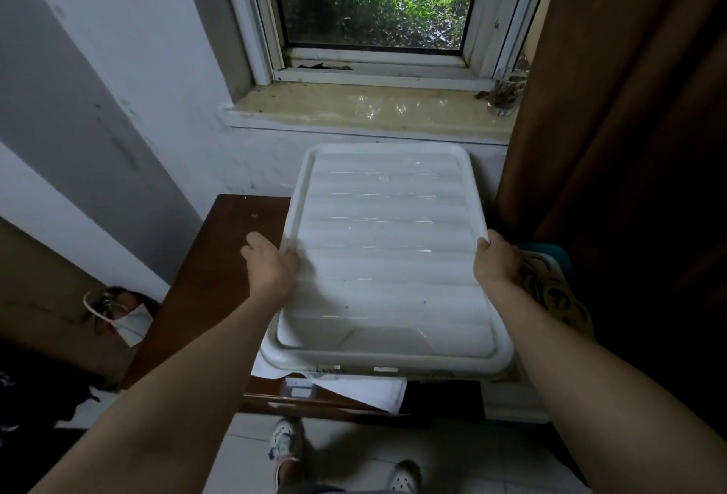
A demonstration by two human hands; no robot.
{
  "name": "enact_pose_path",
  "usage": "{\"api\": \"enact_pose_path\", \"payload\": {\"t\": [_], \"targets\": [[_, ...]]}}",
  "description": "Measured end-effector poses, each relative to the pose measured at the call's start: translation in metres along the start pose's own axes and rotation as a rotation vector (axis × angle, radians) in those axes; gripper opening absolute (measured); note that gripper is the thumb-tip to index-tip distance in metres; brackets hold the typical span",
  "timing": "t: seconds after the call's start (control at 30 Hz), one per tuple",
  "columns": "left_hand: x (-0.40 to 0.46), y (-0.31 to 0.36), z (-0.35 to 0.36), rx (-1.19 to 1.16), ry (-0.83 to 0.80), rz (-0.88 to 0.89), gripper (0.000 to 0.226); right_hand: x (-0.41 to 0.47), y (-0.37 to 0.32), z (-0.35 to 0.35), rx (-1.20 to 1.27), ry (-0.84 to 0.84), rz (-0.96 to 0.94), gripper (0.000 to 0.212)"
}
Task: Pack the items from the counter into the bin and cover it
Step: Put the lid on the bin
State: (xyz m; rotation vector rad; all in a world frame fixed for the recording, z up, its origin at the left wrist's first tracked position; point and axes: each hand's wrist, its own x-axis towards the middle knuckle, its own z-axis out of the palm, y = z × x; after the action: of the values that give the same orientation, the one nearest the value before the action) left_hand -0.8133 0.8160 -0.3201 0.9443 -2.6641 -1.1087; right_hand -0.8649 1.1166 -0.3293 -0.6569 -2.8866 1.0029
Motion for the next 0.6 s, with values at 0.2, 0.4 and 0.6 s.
{"api": "enact_pose_path", "payload": {"t": [0.2,0.4,0.6], "targets": [[0.01,-0.008,0.008,0.087,-0.075,0.052,0.03,-0.007,0.001,0.001,-0.023,0.024,0.042,0.033],[0.015,-0.014,0.012,0.175,-0.092,0.073,0.03,-0.01,-0.001,0.003,0.021,-0.084,0.209,0.05],[0.019,-0.017,0.014,0.075,-0.126,0.013,0.026,-0.01,0.001,0.005,0.022,-0.113,0.23,0.055]]}}
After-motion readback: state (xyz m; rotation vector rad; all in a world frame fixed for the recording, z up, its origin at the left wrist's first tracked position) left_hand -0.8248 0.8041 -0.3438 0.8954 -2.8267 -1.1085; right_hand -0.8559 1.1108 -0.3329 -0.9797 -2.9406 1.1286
